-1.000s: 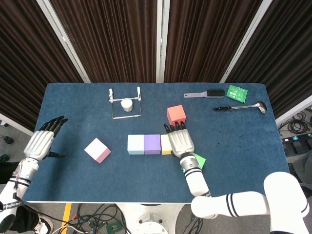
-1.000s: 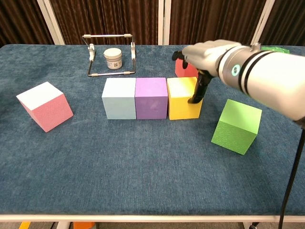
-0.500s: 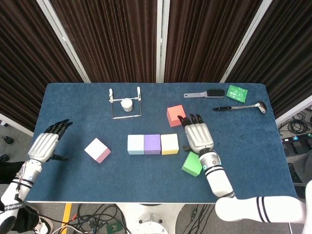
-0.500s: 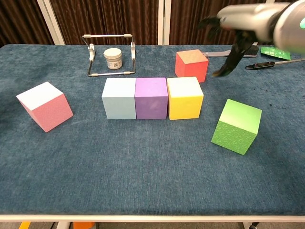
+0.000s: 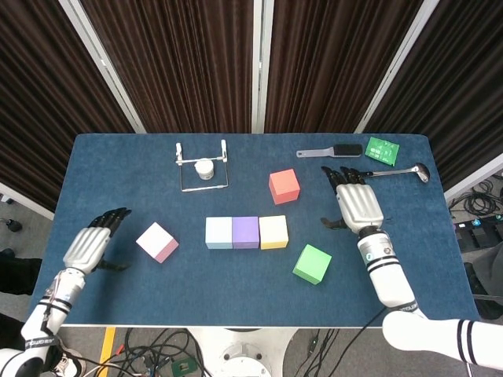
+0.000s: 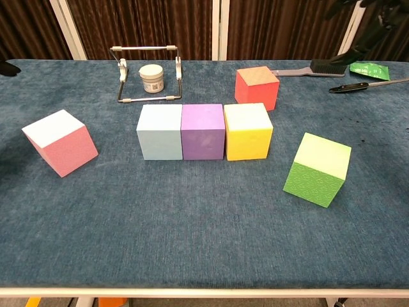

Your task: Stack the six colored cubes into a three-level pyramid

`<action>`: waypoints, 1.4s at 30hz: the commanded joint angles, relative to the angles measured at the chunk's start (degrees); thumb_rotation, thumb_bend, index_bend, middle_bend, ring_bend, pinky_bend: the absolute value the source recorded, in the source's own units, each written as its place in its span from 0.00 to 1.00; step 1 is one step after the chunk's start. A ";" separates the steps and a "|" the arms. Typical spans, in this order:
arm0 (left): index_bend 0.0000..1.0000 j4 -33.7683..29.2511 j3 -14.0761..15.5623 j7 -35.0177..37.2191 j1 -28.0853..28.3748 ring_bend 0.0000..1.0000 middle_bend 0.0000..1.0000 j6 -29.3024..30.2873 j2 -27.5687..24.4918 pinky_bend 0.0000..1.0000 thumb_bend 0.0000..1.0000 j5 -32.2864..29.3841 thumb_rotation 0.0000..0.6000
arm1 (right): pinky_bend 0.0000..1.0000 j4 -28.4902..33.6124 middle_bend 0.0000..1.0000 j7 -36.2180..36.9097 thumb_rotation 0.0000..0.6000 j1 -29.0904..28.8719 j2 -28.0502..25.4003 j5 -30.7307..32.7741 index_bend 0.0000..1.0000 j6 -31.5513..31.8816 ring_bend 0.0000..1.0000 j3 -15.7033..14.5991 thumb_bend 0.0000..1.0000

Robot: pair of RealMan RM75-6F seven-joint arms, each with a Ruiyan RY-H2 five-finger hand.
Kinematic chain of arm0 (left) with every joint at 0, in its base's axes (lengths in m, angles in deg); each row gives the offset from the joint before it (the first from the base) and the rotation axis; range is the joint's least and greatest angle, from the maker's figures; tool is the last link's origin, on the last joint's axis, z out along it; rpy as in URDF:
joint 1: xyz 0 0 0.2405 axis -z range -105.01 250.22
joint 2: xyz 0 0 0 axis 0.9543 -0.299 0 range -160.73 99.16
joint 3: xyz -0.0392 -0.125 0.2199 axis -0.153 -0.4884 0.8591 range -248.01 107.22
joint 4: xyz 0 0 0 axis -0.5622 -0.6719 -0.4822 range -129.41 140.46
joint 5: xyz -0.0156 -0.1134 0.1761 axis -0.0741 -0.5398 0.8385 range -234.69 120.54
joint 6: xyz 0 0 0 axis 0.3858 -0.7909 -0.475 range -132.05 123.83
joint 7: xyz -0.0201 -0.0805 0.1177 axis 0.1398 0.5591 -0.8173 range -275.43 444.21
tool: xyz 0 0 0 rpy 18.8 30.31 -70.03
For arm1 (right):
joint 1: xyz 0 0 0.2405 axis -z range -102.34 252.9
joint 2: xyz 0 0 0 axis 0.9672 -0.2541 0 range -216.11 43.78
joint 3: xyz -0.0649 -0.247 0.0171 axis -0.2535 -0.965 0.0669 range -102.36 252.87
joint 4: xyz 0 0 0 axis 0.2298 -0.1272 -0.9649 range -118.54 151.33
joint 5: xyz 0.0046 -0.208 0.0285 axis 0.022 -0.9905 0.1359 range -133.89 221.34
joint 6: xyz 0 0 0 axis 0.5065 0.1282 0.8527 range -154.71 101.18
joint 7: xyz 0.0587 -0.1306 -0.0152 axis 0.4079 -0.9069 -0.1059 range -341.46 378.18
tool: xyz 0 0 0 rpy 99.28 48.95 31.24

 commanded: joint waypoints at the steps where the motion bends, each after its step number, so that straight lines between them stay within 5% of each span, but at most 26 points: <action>1: 0.06 -5.82 -1.79 -6.86 0.08 0.00 0.06 1.34 2.95 0.12 0.00 -8.49 1.00 | 0.00 -1.70 0.13 2.26 1.00 0.93 -1.02 -1.27 0.00 -1.74 0.00 -0.55 0.11; 9: 0.06 -9.86 -5.03 -22.00 3.79 0.00 0.06 5.99 10.27 0.12 0.00 -23.04 1.00 | 0.00 -4.78 0.12 7.50 1.00 2.82 -1.65 -5.35 0.00 -4.70 0.00 -2.15 0.11; 19: 0.06 -9.76 -8.29 -29.75 7.05 0.00 0.07 12.06 18.07 0.12 0.00 -32.54 1.00 | 0.00 -7.72 0.12 11.18 1.00 3.84 -1.82 -8.10 0.00 -6.56 0.00 -2.85 0.13; 42: 0.06 -6.88 -8.26 -35.63 7.78 0.05 0.33 18.10 21.26 0.18 0.00 -35.27 1.00 | 0.00 -10.19 0.11 13.19 1.00 3.58 -0.03 -10.87 0.00 -8.78 0.00 -3.77 0.14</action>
